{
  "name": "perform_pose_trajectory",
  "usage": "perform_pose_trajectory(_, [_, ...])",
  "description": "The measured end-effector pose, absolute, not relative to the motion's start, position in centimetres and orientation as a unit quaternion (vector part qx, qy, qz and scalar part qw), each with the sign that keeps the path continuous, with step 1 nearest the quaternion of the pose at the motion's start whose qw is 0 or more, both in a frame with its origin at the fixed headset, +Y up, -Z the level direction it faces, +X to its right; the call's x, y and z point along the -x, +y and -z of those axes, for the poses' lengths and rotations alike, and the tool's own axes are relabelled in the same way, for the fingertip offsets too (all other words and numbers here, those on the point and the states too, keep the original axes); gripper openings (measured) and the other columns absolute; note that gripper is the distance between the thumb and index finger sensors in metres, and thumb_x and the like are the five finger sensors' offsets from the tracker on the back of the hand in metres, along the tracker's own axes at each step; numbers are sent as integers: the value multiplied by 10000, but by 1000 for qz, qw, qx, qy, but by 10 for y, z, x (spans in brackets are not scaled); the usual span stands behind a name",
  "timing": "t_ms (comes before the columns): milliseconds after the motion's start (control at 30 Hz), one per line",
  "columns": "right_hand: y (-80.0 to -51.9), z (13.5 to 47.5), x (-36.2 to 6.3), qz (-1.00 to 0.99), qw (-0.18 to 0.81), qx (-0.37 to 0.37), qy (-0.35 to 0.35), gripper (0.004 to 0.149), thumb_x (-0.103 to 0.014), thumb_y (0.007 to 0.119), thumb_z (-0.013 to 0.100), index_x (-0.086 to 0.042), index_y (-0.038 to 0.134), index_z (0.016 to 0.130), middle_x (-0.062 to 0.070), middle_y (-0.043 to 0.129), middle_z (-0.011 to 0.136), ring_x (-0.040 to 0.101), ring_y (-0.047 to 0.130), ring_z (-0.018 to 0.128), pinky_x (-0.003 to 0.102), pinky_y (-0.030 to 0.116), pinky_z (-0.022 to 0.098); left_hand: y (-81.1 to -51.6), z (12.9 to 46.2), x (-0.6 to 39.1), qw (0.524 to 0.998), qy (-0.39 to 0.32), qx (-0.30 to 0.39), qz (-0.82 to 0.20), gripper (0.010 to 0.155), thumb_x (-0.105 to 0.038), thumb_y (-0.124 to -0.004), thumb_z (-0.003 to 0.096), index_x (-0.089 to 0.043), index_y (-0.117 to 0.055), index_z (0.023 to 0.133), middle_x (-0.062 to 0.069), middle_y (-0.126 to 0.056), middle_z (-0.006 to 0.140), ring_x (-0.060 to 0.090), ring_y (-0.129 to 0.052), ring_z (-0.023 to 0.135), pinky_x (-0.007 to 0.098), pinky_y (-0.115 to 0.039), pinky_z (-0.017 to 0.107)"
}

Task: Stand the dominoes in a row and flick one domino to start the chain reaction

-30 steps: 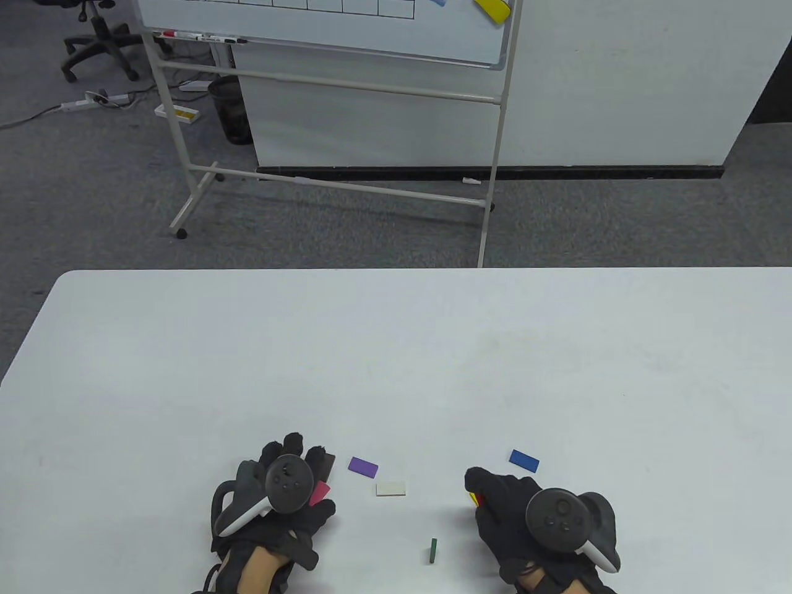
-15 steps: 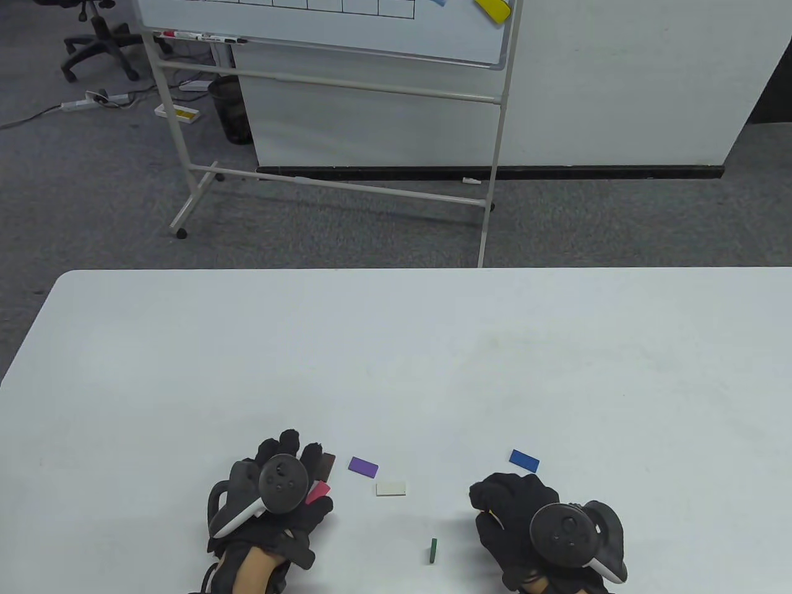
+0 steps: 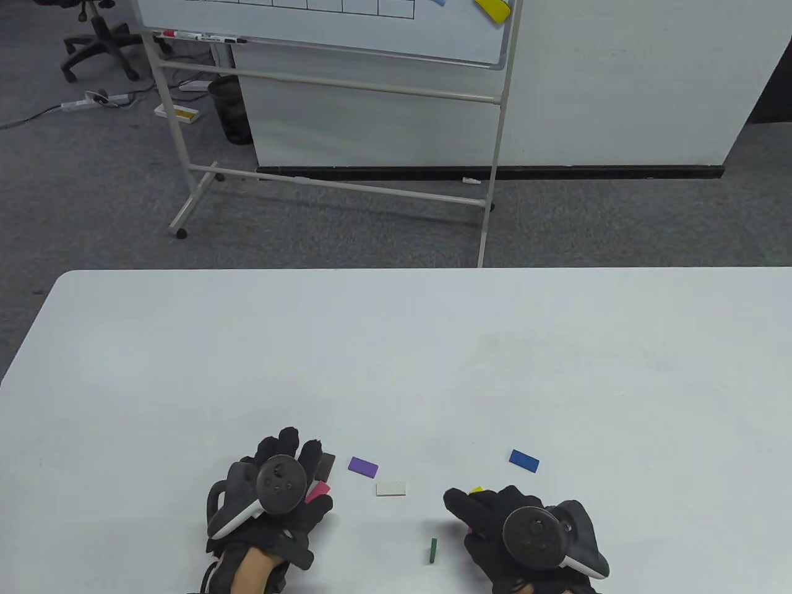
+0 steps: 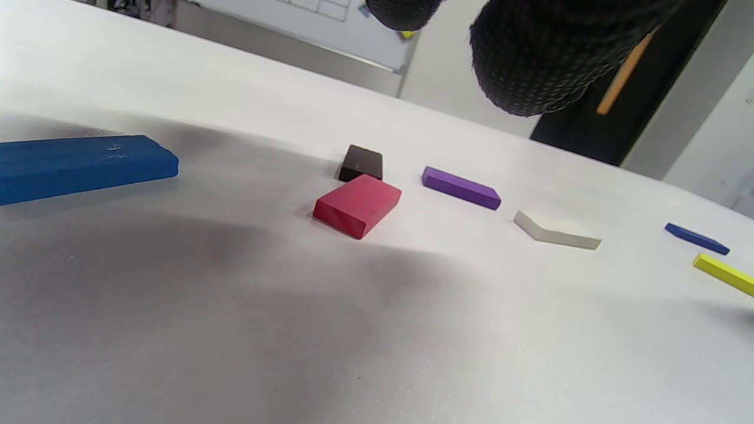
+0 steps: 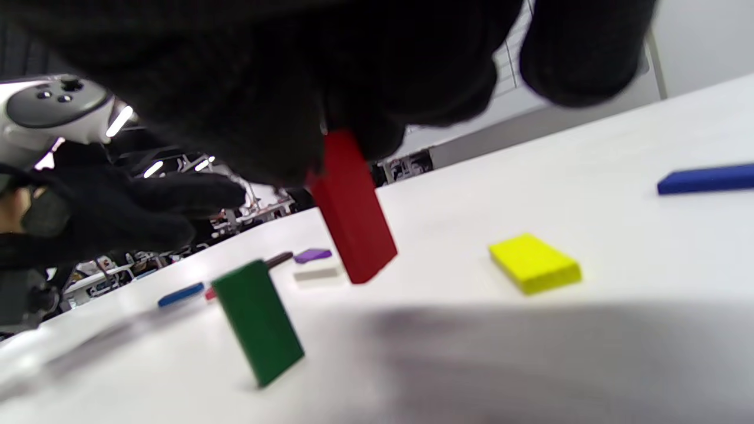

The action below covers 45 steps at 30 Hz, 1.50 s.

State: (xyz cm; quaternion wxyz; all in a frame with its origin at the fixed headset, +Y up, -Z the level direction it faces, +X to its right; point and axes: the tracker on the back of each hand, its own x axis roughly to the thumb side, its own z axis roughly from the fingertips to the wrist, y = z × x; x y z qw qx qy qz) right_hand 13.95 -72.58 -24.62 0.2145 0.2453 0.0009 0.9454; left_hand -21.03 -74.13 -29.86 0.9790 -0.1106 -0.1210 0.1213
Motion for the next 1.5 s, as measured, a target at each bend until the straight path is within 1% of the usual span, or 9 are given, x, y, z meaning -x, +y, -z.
perform_pose_trajectory(100, [-733, 247, -136, -942, 223, -249, 20, 674, -322, 971, 429, -273, 692, 1040, -14, 874, 920, 247, 914, 577, 567, 735, 522, -741, 299, 210, 979, -121, 109, -121, 836, -567, -759, 507, -217, -338, 1139, 112, -76, 1153, 489, -176, 1071, 731, -249, 691])
perform_pose_trajectory(400, [-742, 248, -127, -941, 212, -259, 43, 668, -340, 979, 427, -278, 705, 1033, -19, 884, 918, 252, 924, 609, 564, 737, 526, -741, 298, 210, 979, -122, 111, -119, 837, -567, -759, 506, -217, -339, 1139, 112, -76, 1154, 489, -179, 1071, 731, -249, 691])
perform_pose_trajectory(567, [-745, 248, -125, -942, 205, -261, 41, 668, -345, 985, 423, -281, 711, 1029, -45, 892, 916, 252, 933, 624, 564, 739, 529, -741, 298, 210, 979, -121, 111, -119, 837, -567, -759, 507, -217, -338, 1140, 112, -77, 1154, 491, -179, 1070, 731, -249, 691])
perform_pose_trajectory(600, [-745, 248, -124, -943, 204, -261, 41, 668, -347, 985, 424, -281, 711, 1029, -26, 893, 916, 251, 934, 626, 564, 739, 529, -741, 298, 210, 979, -121, 111, -119, 838, -568, -758, 507, -216, -338, 1140, 111, -75, 1154, 490, -178, 1071, 730, -249, 692])
perform_pose_trajectory(633, [-745, 248, -124, -943, 203, -262, 41, 670, -350, 984, 423, -283, 708, 1030, -48, 892, 916, 251, 933, 627, 563, 739, 529, -741, 298, 210, 979, -122, 111, -118, 838, -568, -759, 506, -218, -337, 1140, 111, -76, 1154, 489, -179, 1071, 730, -249, 692])
perform_pose_trajectory(667, [-745, 248, -123, -943, 202, -263, 41, 671, -348, 985, 422, -281, 709, 1030, -30, 893, 916, 251, 934, 626, 561, 740, 529, -741, 298, 210, 979, -122, 112, -118, 837, -568, -759, 506, -217, -338, 1140, 111, -77, 1154, 490, -179, 1071, 731, -250, 691])
perform_pose_trajectory(1133, [-746, 246, -119, -942, 194, -270, 39, 681, -362, 980, 424, -280, 694, 1037, -48, 882, 922, 252, 934, 642, 556, 742, 529, -741, 298, 210, 979, -121, 116, -116, 836, -568, -758, 506, -216, -340, 1140, 112, -77, 1154, 491, -181, 1070, 731, -249, 691])
perform_pose_trajectory(1500, [-746, 245, -118, -941, 193, -276, 44, 689, -366, 985, 422, -280, 690, 1039, -37, 872, 930, 257, 930, 652, 557, 740, 531, -740, 298, 209, 979, -122, 117, -116, 837, -567, -759, 506, -218, -338, 1140, 112, -78, 1154, 490, -181, 1071, 731, -249, 691])
